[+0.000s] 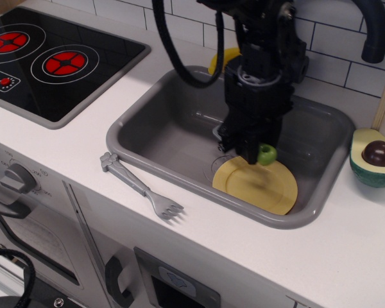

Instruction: Take spatula off plate sink

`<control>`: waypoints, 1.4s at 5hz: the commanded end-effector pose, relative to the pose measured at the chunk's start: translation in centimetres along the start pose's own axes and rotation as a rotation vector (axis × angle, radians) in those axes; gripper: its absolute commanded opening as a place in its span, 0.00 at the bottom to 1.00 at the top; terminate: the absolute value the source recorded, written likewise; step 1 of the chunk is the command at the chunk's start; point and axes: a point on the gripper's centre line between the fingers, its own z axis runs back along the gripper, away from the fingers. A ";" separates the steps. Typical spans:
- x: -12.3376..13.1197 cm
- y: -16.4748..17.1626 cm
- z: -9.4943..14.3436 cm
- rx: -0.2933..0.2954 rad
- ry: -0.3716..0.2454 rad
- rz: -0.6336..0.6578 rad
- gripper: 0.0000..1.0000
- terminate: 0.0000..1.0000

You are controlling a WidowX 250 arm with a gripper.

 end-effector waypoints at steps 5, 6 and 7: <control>6.8 1.4 0.6 0.060 -0.117 -1.071 0.00 0.00; 7.4 1.1 0.7 0.100 -0.087 -1.055 0.00 0.00; 7.5 1.2 0.6 0.112 -0.073 -1.027 1.00 0.00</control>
